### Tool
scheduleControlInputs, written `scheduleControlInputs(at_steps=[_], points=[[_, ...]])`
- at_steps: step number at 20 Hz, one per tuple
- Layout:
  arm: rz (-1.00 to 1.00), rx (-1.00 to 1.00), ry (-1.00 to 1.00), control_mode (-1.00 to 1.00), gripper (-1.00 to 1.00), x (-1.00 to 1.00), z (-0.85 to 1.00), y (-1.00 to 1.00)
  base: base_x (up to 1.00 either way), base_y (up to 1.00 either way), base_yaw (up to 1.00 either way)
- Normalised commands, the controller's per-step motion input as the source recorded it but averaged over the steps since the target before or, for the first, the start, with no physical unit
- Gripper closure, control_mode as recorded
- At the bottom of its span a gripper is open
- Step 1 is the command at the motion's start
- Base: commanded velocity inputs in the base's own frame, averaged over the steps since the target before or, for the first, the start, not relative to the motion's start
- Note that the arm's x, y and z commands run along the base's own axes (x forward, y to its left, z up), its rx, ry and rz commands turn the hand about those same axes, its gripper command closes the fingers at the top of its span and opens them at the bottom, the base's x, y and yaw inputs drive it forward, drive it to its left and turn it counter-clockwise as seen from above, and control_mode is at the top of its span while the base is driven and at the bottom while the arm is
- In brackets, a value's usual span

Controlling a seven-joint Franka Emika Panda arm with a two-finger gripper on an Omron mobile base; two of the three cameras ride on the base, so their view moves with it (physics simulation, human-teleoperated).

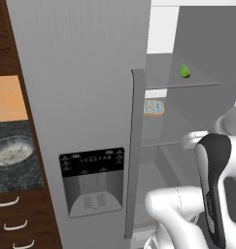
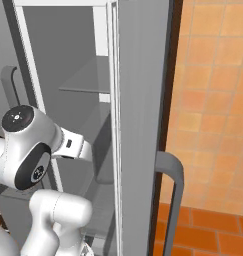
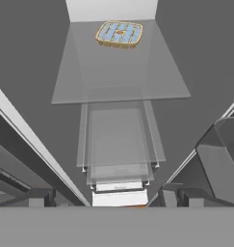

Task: Grab a lemon wedge from the fridge and one ice cube from the ice bowl, and put them in the glass of lemonade.

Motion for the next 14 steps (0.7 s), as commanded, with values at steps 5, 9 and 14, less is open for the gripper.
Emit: scheduleControlInputs(at_steps=[5, 9, 14], points=[[0.00, 0.01, -0.02, -1.00, -1.00, 0.01, 0.00, -0.16, 0.02, -0.05, 0.00], [-0.02, 0.04, -0.02, -1.00, -1.00, 0.00, 0.04, -0.06, 0.00, 0.00, 0.00], [0.00, 0.07, -0.02, -1.00, -1.00, 0.00, 0.20, -0.04, 0.00, 0.00, 0.00]])
